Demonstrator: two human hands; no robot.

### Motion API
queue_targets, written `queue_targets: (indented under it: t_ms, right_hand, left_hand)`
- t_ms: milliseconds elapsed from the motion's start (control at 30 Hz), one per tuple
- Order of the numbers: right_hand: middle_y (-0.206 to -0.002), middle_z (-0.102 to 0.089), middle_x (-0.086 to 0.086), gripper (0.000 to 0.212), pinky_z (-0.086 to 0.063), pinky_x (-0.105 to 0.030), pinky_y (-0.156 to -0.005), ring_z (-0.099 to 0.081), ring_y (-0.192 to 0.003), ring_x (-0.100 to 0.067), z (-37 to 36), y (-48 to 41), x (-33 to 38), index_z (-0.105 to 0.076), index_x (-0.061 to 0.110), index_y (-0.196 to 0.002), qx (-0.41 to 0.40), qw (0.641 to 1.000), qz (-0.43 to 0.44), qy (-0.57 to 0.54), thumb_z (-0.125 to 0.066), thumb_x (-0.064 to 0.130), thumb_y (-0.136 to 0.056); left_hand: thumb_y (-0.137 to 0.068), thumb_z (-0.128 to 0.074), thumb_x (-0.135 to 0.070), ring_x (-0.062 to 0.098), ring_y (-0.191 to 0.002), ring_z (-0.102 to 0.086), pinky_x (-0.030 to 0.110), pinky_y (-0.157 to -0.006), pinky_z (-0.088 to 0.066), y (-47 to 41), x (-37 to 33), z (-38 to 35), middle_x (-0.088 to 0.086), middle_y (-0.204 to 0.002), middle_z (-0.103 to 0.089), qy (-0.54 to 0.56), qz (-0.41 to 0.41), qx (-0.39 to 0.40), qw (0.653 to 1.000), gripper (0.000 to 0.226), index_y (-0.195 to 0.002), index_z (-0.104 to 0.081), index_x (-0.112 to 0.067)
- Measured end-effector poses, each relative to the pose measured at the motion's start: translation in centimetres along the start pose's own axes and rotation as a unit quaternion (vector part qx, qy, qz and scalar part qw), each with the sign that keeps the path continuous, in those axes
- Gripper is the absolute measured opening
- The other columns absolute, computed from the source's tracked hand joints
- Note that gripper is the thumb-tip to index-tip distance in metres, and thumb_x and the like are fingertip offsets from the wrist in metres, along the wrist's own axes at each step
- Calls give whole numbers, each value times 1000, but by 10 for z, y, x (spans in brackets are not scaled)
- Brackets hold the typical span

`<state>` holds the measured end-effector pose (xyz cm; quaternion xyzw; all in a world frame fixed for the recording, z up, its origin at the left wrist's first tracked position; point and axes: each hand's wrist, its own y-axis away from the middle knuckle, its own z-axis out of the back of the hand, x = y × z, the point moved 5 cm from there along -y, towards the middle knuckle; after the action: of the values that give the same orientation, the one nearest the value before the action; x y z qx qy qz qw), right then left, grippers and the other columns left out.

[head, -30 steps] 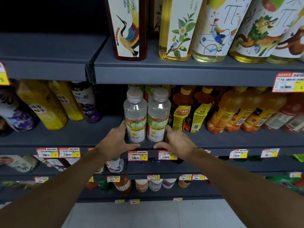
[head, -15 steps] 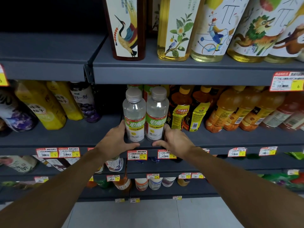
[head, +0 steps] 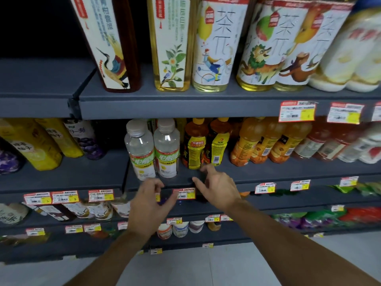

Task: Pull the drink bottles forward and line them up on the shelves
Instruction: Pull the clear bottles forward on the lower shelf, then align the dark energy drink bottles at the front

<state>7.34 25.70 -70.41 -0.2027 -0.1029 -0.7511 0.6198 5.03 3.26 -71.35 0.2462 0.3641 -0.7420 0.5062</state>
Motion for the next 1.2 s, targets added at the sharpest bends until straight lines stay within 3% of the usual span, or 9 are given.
queue_targets:
  t_ms: [200,267,400,500,567,667,967,1133,1200]
  right_hand:
    - [-91,-72,-1,36,-50,-38,-72,-68,-91,-29,19,-2,-34,-52,22,-127,-51,998,-5,-39,-53,46,-101]
    - [-97,-72,-2,35,-53,-41,-75,-68,-94,-30,22,-3,-43,-51,22,-126,-60,996,-21,-58,-55,46,-100]
    - [-98,-71,-1,51,-56,-45,-79,-68,-95,-26,26,-14,-56,-47,19,-130,-91,980,-98,-144,-66,48,-93]
    - [-99,-70,-6,73,-58,-46,-82,-68,-96,-26,23,-27,-64,-42,14,-140,-91,957,-169,-218,-75,51,-86]
    - [-105,-70,-9,82,-58,-44,-84,-68,-99,-27,19,-37,-65,-40,12,-143,-82,951,-187,-234,-77,53,-82]
    - [-110,-71,-10,78,-59,-42,-83,-68,-102,-28,12,-48,-62,-47,10,-139,-81,954,-183,-225,-79,52,-81]
    - [-105,-70,-13,58,-57,-41,-75,-68,-99,-33,9,-44,-56,-51,8,-123,-98,968,-155,-171,-72,50,-89]
    - [-100,-70,-11,51,-57,-44,-77,-68,-95,-31,15,-25,-64,-52,10,-120,-66,972,-129,-185,-72,46,-90]
    - [-88,-69,-2,49,-57,-36,-74,-68,-85,-20,19,-18,-70,-54,13,-123,-41,972,-114,-203,-74,44,-90]
  left_hand:
    - [-92,-64,-43,1,-58,-55,30,-60,-53,-23,-57,-58,-16,-61,-53,0,-30,-2,1000,38,-119,-63,-15]
    - [-96,-62,-40,1,-64,-59,23,-67,-50,-32,-65,-74,-13,-64,-60,4,0,5,1000,46,-128,-61,-7]
    - [-96,-67,-30,15,-96,-62,0,-70,-39,-48,-74,-96,8,-83,-73,50,76,-3,996,54,-109,-59,22]
    - [-92,-73,-24,4,-65,-62,5,-57,-42,-57,-81,-102,-1,-66,-66,75,127,-29,989,69,-142,-39,9]
    - [-90,-76,-24,6,-66,-62,10,-57,-45,-62,-77,-107,5,-74,-68,83,156,-48,983,81,-151,-29,2]
    - [-89,-76,-24,25,-83,-68,24,-69,-48,-70,-67,-111,16,-91,-71,71,183,-63,978,73,-147,-36,-1]
    - [-92,-73,-27,24,-80,-71,34,-71,-55,-69,-61,-109,11,-85,-72,64,171,-47,982,58,-139,-45,-6]
    - [-92,-73,-26,18,-75,-70,25,-65,-50,-52,-64,-106,6,-80,-71,77,169,-30,982,53,-135,-48,-10]
    - [-91,-73,-26,8,-65,-69,14,-57,-47,-46,-61,-104,1,-68,-70,82,170,-3,982,53,-137,-49,-14]
